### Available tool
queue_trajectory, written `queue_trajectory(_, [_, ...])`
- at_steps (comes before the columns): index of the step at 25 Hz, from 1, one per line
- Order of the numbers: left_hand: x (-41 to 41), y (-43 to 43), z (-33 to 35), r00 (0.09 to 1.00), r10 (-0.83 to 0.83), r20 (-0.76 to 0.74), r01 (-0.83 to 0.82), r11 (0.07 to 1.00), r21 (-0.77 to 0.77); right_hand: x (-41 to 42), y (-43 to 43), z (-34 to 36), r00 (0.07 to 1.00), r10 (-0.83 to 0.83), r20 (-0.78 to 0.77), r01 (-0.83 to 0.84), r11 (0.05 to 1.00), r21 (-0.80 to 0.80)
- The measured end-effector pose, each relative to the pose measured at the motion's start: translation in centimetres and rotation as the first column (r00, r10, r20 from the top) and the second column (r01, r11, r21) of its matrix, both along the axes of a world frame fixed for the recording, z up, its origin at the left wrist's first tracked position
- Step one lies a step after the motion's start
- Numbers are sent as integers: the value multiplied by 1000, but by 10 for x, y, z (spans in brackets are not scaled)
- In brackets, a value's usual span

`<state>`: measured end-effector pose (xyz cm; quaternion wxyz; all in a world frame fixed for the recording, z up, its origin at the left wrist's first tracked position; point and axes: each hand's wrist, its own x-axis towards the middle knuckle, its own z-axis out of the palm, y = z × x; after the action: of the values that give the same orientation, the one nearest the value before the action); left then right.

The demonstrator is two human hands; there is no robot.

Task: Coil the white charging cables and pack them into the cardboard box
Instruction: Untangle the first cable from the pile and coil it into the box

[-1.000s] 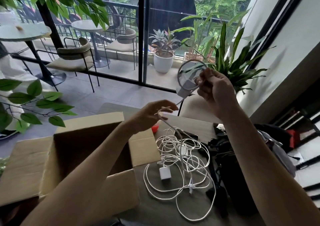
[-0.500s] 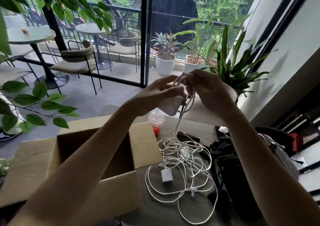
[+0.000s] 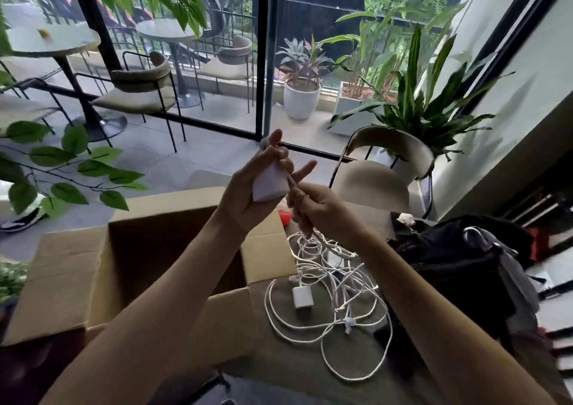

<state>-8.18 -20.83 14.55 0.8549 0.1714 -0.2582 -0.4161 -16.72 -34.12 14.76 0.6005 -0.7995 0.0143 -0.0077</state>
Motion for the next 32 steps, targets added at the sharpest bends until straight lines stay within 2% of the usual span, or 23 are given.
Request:
queue_trajectory(1, [2, 8, -2, 996, 42, 77, -49, 995, 83, -1, 4, -5, 997, 68, -47, -70, 996, -59])
queue_trajectory(2, [6, 15, -3, 962, 101, 255, -161, 961, 225, -1, 4, -7, 989, 133, -70, -143, 976, -166])
queue_trajectory(3, [9, 20, -3, 861, 135, 490, -337, 873, 353, 1, 3, -7, 976, 207, -71, -219, 920, -324])
queue_trajectory(4, [11, 26, -3, 684, 90, 724, -519, 757, 396, 4, 1, -5, 958, 282, -61, -276, 832, -481])
queue_trajectory(5, [13, 30, -4, 500, 8, 866, -640, 677, 363, 6, -1, -1, 942, 334, -35, -290, 757, -585])
queue_trajectory(6, [15, 35, -5, 400, -65, 914, -675, 654, 342, 9, -5, 5, 932, 363, 5, -283, 737, -614])
queue_trajectory(7, [14, 42, -7, 446, -120, 887, -628, 664, 405, 11, -9, 10, 926, 373, 58, -270, 762, -588])
queue_trajectory(8, [14, 48, -10, 563, -174, 808, -522, 683, 511, 13, -14, 15, 921, 369, 121, -249, 800, -546])
queue_trajectory(10, [7, 58, -20, 767, -285, 575, -185, 759, 624, 21, -19, 17, 918, 317, 237, -178, 867, -466])
queue_trajectory(12, [-3, 63, -29, 878, -283, 387, 71, 875, 480, 29, -13, 11, 924, 249, 290, -143, 929, -342])
queue_trajectory(14, [-7, 62, -31, 955, -178, 236, 103, 949, 297, 34, -2, -4, 948, 208, 240, -147, 958, -248])
queue_trajectory(17, [-5, 64, -29, 992, -6, 124, -22, 975, 222, 34, 8, -14, 978, 208, -20, -207, 952, -227])
queue_trajectory(20, [-2, 68, -28, 983, 176, 50, -182, 959, 216, 36, 7, -4, 955, 232, -187, -262, 953, -152])
queue_trajectory(22, [7, 69, -28, 958, 284, -26, -272, 937, 218, 35, 8, 4, 899, 313, -306, -366, 921, -132])
queue_trajectory(23, [13, 71, -27, 928, 371, 36, -366, 886, 287, 32, 11, 7, 853, 366, -371, -450, 877, -170])
queue_trajectory(24, [20, 73, -25, 853, 457, 254, -522, 761, 386, 29, 16, 8, 816, 404, -413, -527, 815, -242])
queue_trajectory(25, [25, 75, -24, 715, 426, 555, -685, 585, 434, 28, 21, 11, 807, 429, -406, -570, 747, -344])
queue_trajectory(26, [28, 77, -25, 554, 275, 786, -793, 464, 396, 30, 23, 15, 830, 447, -333, -557, 693, -458])
queue_trajectory(27, [30, 78, -29, 478, 128, 869, -803, 465, 373, 35, 22, 20, 868, 456, -198, -482, 674, -560])
queue_trajectory(28, [30, 81, -32, 527, 32, 849, -721, 546, 427, 41, 19, 26, 889, 456, -45, -385, 691, -612])
queue_trajectory(30, [22, 87, -37, 812, -107, 574, -318, 743, 589, 52, 9, 35, 904, 398, 156, -248, 786, -566])
queue_trajectory(31, [16, 89, -39, 907, -175, 383, -76, 826, 559, 56, 4, 35, 919, 351, 183, -209, 823, -528])
queue_trajectory(32, [11, 90, -40, 943, -231, 241, 102, 887, 450, 58, 2, 31, 931, 316, 183, -180, 834, -522])
